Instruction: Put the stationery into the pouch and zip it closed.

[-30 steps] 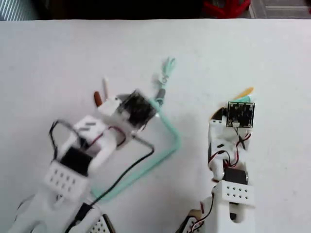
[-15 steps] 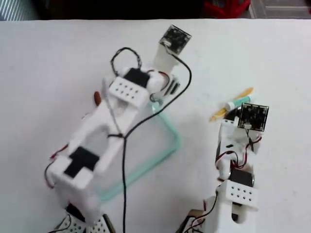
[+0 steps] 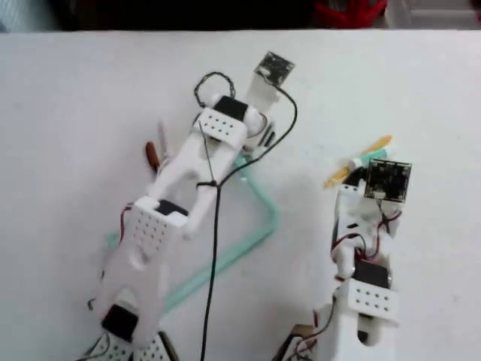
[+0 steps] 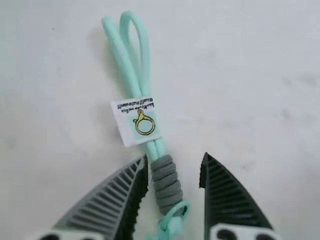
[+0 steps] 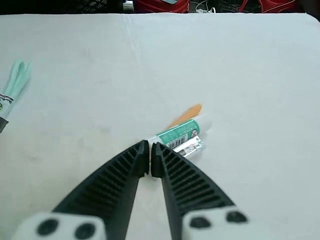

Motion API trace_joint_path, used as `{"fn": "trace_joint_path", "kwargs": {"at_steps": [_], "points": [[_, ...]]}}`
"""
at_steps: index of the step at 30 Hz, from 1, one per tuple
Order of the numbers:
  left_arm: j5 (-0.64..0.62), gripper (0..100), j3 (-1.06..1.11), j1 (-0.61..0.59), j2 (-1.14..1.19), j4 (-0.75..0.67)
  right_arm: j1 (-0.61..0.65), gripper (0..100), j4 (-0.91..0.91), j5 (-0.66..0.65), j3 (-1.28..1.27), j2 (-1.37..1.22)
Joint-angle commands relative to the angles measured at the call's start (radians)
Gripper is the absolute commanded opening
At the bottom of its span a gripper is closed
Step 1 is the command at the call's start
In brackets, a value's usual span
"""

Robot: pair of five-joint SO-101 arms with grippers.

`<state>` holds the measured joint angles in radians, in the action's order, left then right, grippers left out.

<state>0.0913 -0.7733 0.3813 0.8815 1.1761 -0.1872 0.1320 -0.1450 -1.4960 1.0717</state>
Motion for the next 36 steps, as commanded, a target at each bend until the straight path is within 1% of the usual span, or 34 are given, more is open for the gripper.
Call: {"fn": "trace_joint_path", "kwargs": {"at_steps": [1,3,7,11,15,20,22,26,28,32,36], "points": [[-0.014,17,-0.175,-0.01,0.012,0.143,0.012,2.8,-0.019,-0.009,0.006,0.004],[-0.048,17,-0.196,-0.01,0.033,0.184,0.012,2.8,-0.019,-0.009,0.006,0.005],[-0.118,18,-0.229,0.001,0.107,0.146,0.013,2.8,-0.019,-0.009,0.006,0.005],[-0.14,17,-0.293,0.016,0.188,0.137,0.013,2.8,-0.016,-0.009,0.006,0.005],[-0.275,17,-0.404,-0.007,0.234,0.157,0.013,2.8,-0.016,-0.009,0.006,0.005],[-0.233,17,-0.468,-0.004,0.294,0.178,0.013,2.8,-0.016,-0.009,0.006,0.005],[-0.189,17,-0.468,0.002,0.311,0.184,0.013,2.8,-0.016,-0.009,0.006,0.005],[-0.143,12,-0.506,0.007,0.309,0.267,0.013,2.8,-0.018,-0.009,0.006,0.005],[-0.123,12,-0.531,0.012,0.309,0.301,0.013,2.8,-0.018,-0.009,0.006,0.005],[-0.094,11,-0.509,0.015,0.312,0.292,0.013,2.8,-0.018,-0.009,0.006,0.005],[-0.089,2,-0.5,0.012,0.312,0.284,0.013,2.8,-0.018,-0.009,0.006,0.005]]}}
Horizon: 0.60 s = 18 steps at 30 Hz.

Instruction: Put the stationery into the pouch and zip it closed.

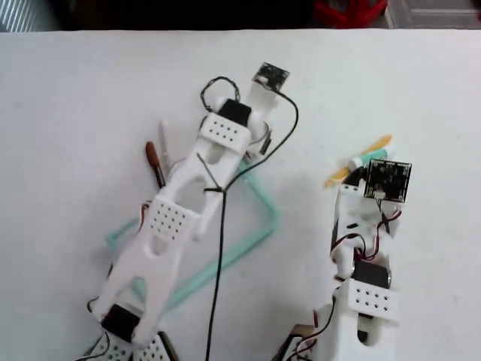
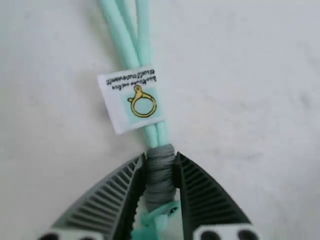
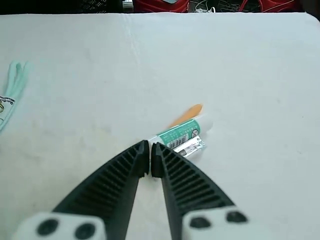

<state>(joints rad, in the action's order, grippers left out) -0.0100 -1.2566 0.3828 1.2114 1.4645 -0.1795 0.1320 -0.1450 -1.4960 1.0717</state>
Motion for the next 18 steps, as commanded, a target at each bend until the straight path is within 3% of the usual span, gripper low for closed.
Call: {"fn": "trace_joint_path", "kwargs": {"at_steps": [1,6,12,14,18], "points": [[0.012,2,-0.018,0.01,-0.018,0.002,0.005,2.8,-0.018,-0.009,0.006,0.005],[0.012,2,-0.054,0.038,-0.039,0.049,0.004,2.8,-0.019,-0.009,0.006,0.005],[0.018,2,-0.333,0.113,-0.082,0.209,-0.002,2.8,-0.019,-0.009,0.006,0.005],[0.077,2,-0.43,0.136,-0.104,0.236,-0.002,2.8,-0.019,-0.009,0.006,0.005],[0.161,2,-0.387,0.171,-0.236,0.232,-0.033,2.8,-0.021,-0.002,0.008,0.005]]}}
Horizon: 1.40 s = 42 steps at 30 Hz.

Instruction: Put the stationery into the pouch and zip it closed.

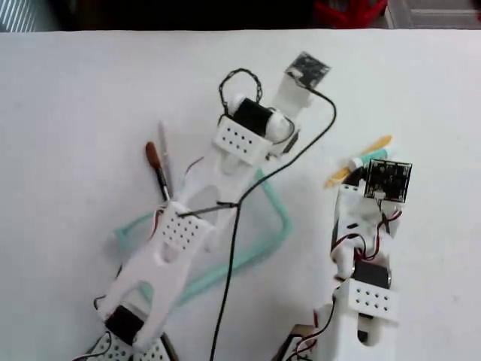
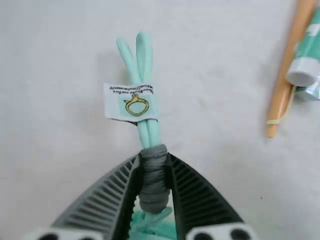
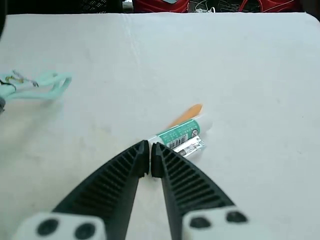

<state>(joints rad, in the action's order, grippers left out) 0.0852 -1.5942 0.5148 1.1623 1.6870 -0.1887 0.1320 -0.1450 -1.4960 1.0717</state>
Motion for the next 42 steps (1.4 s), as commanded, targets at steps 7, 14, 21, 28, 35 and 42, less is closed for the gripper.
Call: {"fn": "trace_joint_path", "kwargs": {"at_steps": [7,14,21,28,35,42], "points": [[0.064,2,-0.072,0.05,-0.372,-0.025,-0.067,2.8,-0.021,0.018,0.012,0.007],[0.072,2,-0.072,0.159,-0.516,-0.132,-0.107,2.8,-0.048,0.086,0.009,0.007],[0.074,2,-0.071,0.176,-0.622,-0.186,-0.107,2.8,-0.048,0.083,0.008,0.007],[0.055,2,-0.071,0.113,-0.691,-0.192,-0.107,2.8,-0.048,0.083,0.008,0.007],[-0.077,2,-0.072,0.051,-0.699,-0.06,-0.104,2.8,-0.048,0.083,0.008,0.007],[-0.109,2,-0.072,0.022,-0.72,-0.034,-0.102,2.8,-0.048,0.083,0.008,0.007]]}}
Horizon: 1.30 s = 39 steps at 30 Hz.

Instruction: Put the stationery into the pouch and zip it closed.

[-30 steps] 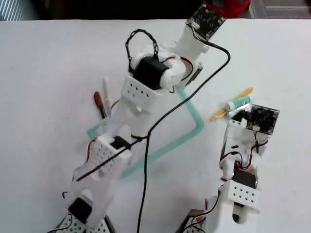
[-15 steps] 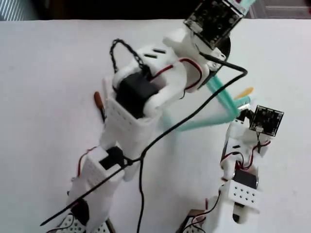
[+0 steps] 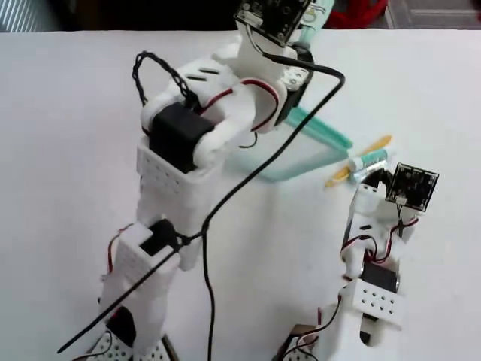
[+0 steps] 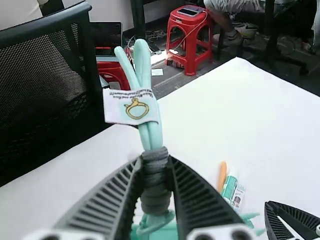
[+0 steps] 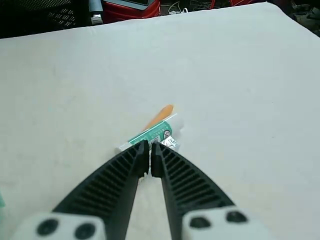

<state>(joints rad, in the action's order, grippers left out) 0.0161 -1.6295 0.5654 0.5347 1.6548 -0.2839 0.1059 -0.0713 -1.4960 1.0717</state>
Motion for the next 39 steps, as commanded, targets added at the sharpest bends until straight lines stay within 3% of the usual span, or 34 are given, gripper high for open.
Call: {"fn": "trace_joint_path", "kwargs": {"at_steps": [1,7,14,21,24,31,39], "points": [[-0.066,2,-0.037,-0.033,-0.101,0.0,-0.007,2.8,-0.022,0.009,0.008,0.007],[-0.06,3,-0.018,0.007,-0.159,-0.086,-0.005,2.8,-0.022,0.009,0.008,0.005],[0.02,3,0.218,0.153,-0.228,-0.218,-0.005,2.8,-0.022,0.009,0.008,0.005],[0.017,3,0.302,0.171,-0.275,-0.295,-0.005,2.8,-0.022,0.009,0.008,0.005],[0.017,3,0.308,0.15,-0.269,-0.261,-0.008,2.8,-0.022,0.009,0.008,0.005],[0.018,3,0.334,0.068,-0.246,-0.006,-0.01,2.8,-0.022,0.009,0.008,0.005],[0.066,2,0.399,0.001,-0.239,0.049,-0.01,2.8,-0.022,0.009,0.008,0.005]]}}
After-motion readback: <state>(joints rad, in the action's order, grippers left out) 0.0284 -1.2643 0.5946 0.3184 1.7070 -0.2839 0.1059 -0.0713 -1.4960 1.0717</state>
